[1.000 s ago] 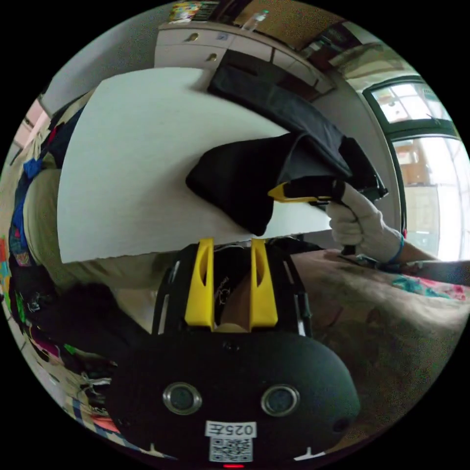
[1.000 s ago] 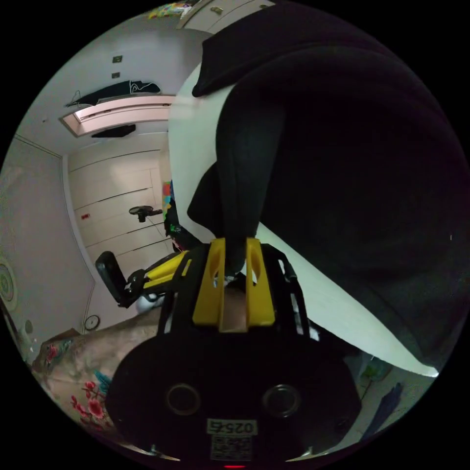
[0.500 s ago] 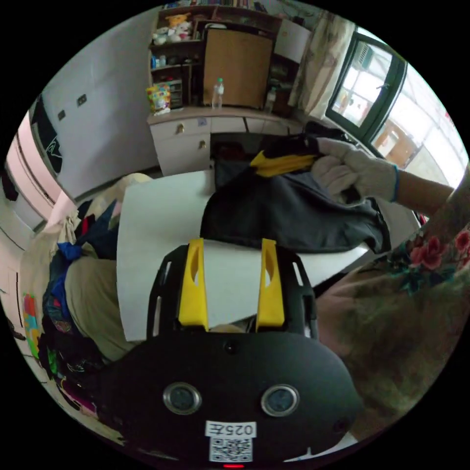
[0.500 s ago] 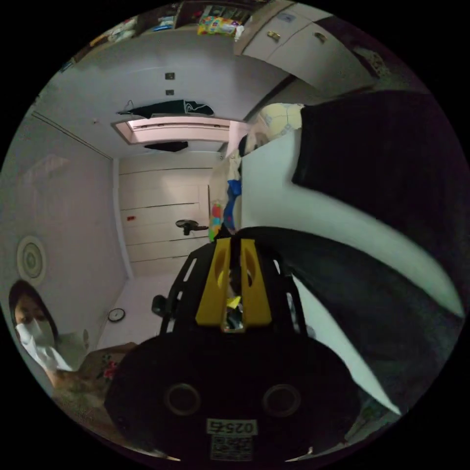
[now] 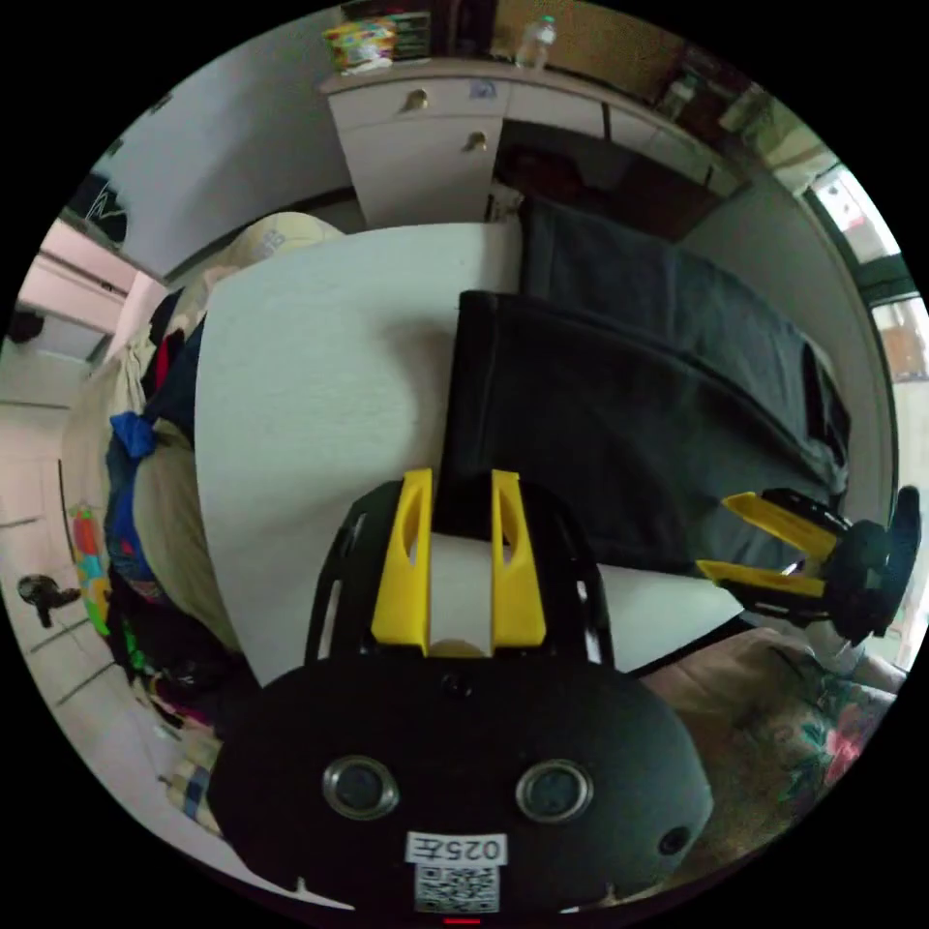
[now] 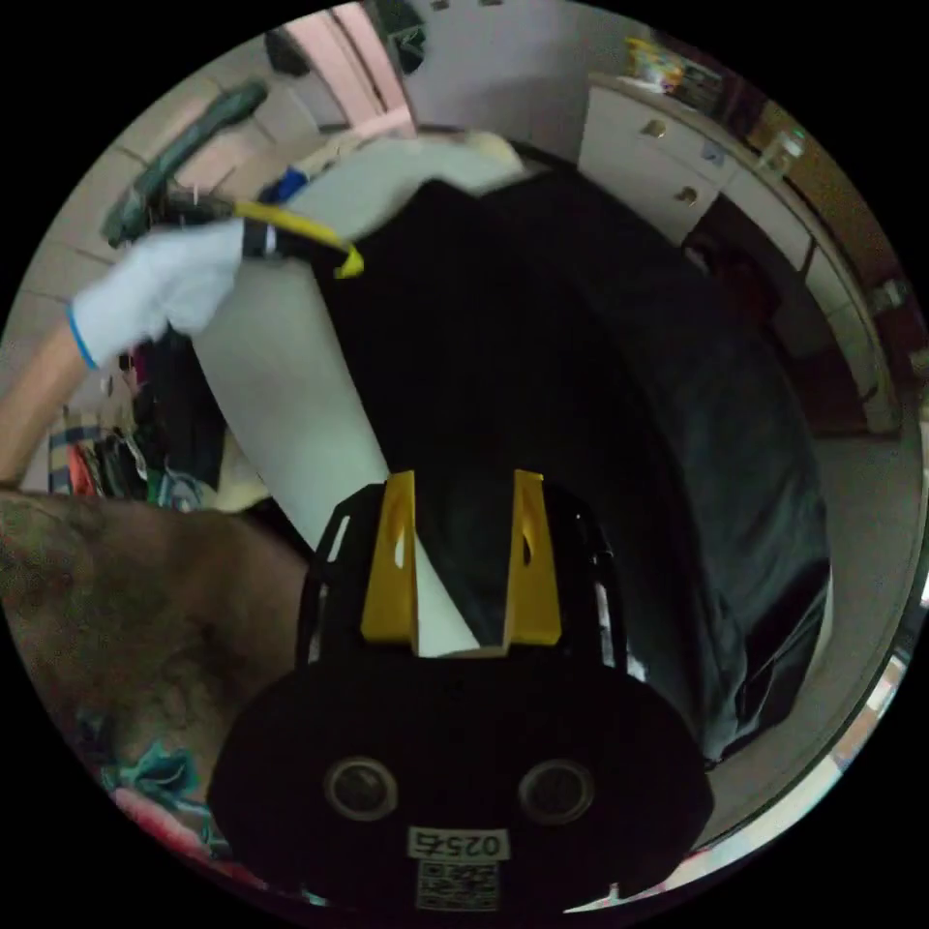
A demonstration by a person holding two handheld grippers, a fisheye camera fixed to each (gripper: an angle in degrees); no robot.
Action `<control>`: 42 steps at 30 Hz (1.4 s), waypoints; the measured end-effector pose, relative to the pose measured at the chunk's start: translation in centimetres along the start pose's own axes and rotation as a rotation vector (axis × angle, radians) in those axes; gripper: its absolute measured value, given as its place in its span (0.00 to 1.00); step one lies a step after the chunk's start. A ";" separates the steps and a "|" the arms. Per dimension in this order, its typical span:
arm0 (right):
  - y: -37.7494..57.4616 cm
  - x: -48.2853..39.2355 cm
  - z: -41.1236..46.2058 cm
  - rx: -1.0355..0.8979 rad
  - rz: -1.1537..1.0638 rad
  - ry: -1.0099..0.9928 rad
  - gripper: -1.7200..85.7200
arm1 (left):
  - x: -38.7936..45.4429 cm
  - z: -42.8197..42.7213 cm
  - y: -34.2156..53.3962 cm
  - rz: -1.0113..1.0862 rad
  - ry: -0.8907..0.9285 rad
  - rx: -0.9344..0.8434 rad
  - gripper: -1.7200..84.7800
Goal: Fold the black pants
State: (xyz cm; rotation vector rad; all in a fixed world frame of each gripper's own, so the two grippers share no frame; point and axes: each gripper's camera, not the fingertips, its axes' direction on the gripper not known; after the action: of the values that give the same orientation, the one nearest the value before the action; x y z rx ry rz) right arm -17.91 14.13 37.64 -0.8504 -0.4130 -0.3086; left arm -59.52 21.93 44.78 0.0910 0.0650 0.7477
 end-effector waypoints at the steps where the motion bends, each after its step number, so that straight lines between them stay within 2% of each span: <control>1: 0.3 -0.9 -0.7 0.060 -0.018 0.045 0.11 | 0.5 0.2 -0.2 0.002 -0.002 -0.017 0.07; 2: 0.1 -2.7 -0.7 0.048 -0.054 0.125 0.03 | 1.2 0.6 -0.7 0.009 0.003 -0.053 0.05; 5: -1.3 -6.2 -2.0 0.043 -0.120 0.263 0.01 | 1.7 1.6 -0.6 -0.015 0.003 -0.118 0.02; 6: -2.1 -7.1 -2.7 0.013 -0.140 0.248 0.01 | 1.6 2.1 0.0 -0.031 -0.005 -0.160 0.02; 10: -3.1 -8.2 -5.1 -0.021 -0.189 0.020 0.01 | 0.5 3.6 5.1 -0.072 -0.030 -0.205 0.02; 12: -3.2 -8.3 -6.3 -0.044 -0.192 -0.136 0.01 | -0.9 4.5 9.3 -0.121 0.040 -0.195 0.02; 15: -2.8 -7.3 -8.0 -0.022 -0.135 -0.236 0.02 | -1.8 5.1 12.7 -0.137 0.141 -0.108 0.03; 17: -2.5 -5.9 -9.2 -0.032 -0.059 -0.279 0.03 | -1.8 4.7 13.4 -0.133 0.142 -0.079 0.04; 19: -1.4 -3.6 -11.5 -0.011 0.065 -0.313 0.06 | -1.6 2.1 13.4 -0.148 0.111 -0.007 0.03; 21: 2.4 1.2 -16.4 0.133 0.243 -0.395 0.10 | 0.2 -2.8 12.1 -0.118 0.127 0.145 0.03; 23: 6.8 6.0 -20.3 0.240 0.429 -0.390 0.12 | 3.0 -5.5 9.7 -0.054 0.194 0.213 0.05; 25: 12.6 11.6 -23.7 0.341 0.656 -0.347 0.13 | 7.6 -6.7 6.2 0.031 0.226 0.231 0.05; 27: 22.0 19.2 -26.9 0.437 0.999 -0.250 0.13 | 15.4 -6.0 1.1 0.136 0.205 0.231 0.06; 30: 32.1 27.2 -28.4 0.445 1.290 -0.096 0.12 | 25.6 -2.5 -5.0 0.186 0.173 0.174 0.05; 33: 36.8 34.1 -27.8 0.377 1.383 -0.066 0.11 | 34.0 2.0 -9.5 0.186 0.025 0.054 0.03; 35: 37.2 37.4 -27.3 0.361 1.369 -0.084 0.09 | 37.3 4.7 -11.1 0.176 -0.075 -0.035 0.02; 36: 36.5 39.3 -26.8 0.345 1.309 -0.111 0.08 | 38.4 3.8 -11.4 0.130 -0.133 0.033 0.01; 38: 35.1 41.1 -26.1 0.283 1.258 -0.131 0.06 | 39.0 3.8 -12.0 0.088 -0.163 -0.042 0.01; 40: 34.5 41.3 -27.7 0.362 1.226 -0.081 0.05 | 38.7 2.9 -12.0 0.038 -0.157 -0.051 0.01; 42: 32.2 41.7 -29.9 0.321 1.139 0.000 0.03 | 38.1 2.0 -11.5 0.003 -0.186 -0.099 0.01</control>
State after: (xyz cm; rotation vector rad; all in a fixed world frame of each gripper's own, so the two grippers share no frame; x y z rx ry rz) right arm 39.05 6.93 18.36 -0.6522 0.0672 0.7927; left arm -23.67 39.36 44.52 0.0659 -0.1497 0.7409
